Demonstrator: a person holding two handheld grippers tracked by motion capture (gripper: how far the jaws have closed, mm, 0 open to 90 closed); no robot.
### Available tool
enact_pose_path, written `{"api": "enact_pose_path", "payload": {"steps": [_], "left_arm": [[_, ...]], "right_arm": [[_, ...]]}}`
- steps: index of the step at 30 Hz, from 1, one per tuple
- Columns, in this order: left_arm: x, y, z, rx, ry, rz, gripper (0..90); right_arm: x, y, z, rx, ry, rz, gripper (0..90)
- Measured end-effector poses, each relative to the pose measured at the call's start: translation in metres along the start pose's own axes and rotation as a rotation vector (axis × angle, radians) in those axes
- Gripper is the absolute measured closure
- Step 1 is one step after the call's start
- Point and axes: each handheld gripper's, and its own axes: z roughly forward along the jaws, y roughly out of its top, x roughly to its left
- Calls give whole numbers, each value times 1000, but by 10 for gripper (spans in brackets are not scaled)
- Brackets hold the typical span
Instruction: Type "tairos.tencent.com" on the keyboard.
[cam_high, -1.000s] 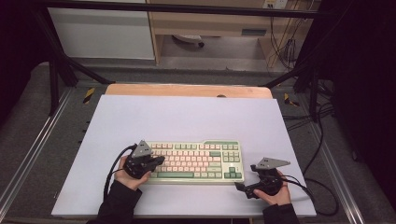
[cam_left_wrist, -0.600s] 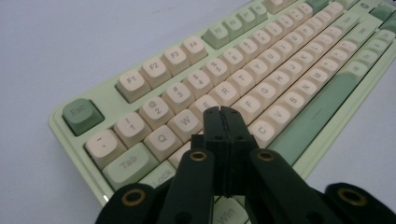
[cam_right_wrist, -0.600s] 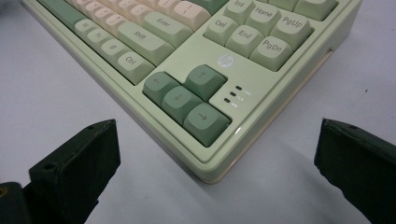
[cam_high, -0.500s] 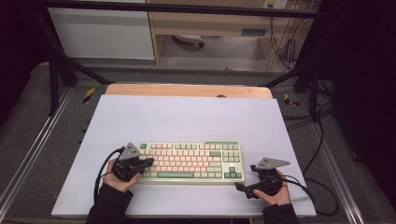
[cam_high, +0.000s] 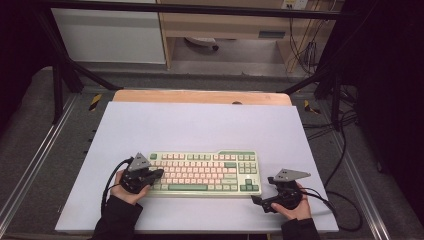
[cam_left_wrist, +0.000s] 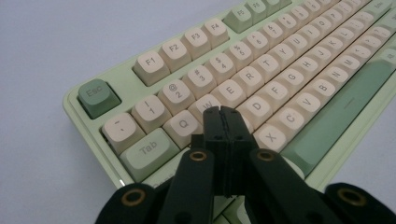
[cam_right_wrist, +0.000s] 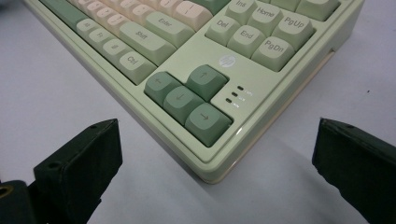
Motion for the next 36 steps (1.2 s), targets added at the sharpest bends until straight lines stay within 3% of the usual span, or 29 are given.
{"api": "enact_pose_path", "payload": {"steps": [10, 17, 24, 27, 36], "left_arm": [[-1, -2, 2, 5, 3, 2, 900], [-4, 1, -4, -22, -6, 4, 900], [-7, 0, -7, -31, -16, 11, 900], [-7, -1, -9, -35, -17, 9, 900], [-5, -5, -15, -41, -16, 4, 900]], "right_arm": [[4, 7, -4, -19, 5, -13, 33], [13, 19, -4, -44, 12, -46, 69], [24, 32, 0, -67, 39, -58, 154], [31, 41, 6, -75, 62, -60, 238], [46, 58, 19, -69, 72, -69, 382]]}}
